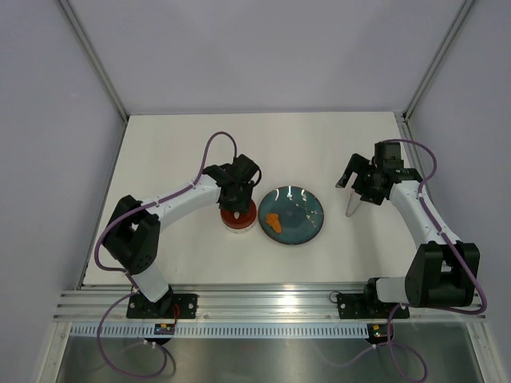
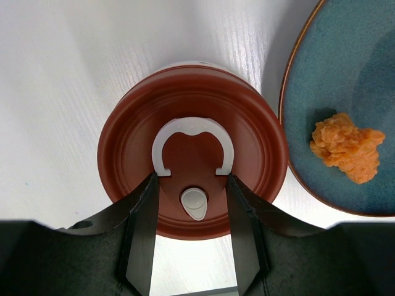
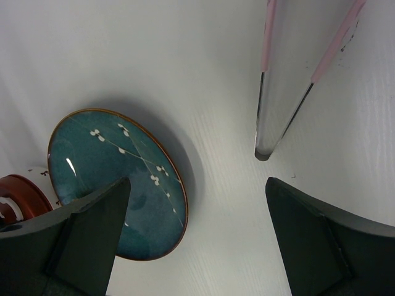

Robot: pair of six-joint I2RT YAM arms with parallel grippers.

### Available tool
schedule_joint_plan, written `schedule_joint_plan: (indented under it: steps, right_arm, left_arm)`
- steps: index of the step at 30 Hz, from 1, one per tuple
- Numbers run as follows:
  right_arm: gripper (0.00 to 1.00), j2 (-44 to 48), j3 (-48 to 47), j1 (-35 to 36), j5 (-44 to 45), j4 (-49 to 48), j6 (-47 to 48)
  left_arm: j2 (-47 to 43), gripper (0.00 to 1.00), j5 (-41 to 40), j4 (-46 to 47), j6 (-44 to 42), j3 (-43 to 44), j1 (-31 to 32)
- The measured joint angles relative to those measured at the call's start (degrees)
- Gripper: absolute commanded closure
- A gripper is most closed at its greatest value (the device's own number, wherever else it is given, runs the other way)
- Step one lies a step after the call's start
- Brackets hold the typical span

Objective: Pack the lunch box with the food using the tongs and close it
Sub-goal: Close the box lid on the packing box.

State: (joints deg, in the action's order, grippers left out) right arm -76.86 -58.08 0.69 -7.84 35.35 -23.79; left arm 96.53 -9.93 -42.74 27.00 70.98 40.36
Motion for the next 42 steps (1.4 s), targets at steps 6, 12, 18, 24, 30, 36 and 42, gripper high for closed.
schedule_joint_plan:
  steps: [6, 12, 18, 24, 30, 36, 42]
  right_arm:
    - [0.01, 0.0, 0.3, 0.0, 0.0, 0.0, 0.0]
    - [0.01, 0.0, 0.3, 0.0, 0.0, 0.0, 0.0]
    - [0.01, 0.0, 0.3, 0.0, 0.0, 0.0, 0.0]
    - [0.01, 0.0, 0.3, 0.0, 0.0, 0.0, 0.0]
    - [0.01, 0.0, 0.3, 0.0, -0.2, 0.0, 0.0]
    - [0.01, 0.0, 0.3, 0.0, -0.3, 0.0, 0.0]
    - [0.01, 0.0, 0.3, 0.0, -0.3, 0.0, 0.0]
  left_arm:
    - [0.0, 0.96, -0.7, 0.0, 0.3, 0.0, 0.1]
    - [0.0, 0.63, -1.2, 0.0, 0.3, 0.0, 0.2]
    - [0.0, 0.59, -2.4, -0.5, 0.3, 0.1, 0.8]
    - [-1.5, 0.51, -4.0, -3.0, 0.2, 1.4, 1.5]
    - [-5.4, 0.54, -4.7, -3.7, 0.2, 3.8, 1.6]
    - [-5.7, 0.63, -4.7, -3.9, 0.0, 4.2, 1.6]
    - [-5.7, 0.61, -4.7, -3.7, 0.0, 3.9, 1.6]
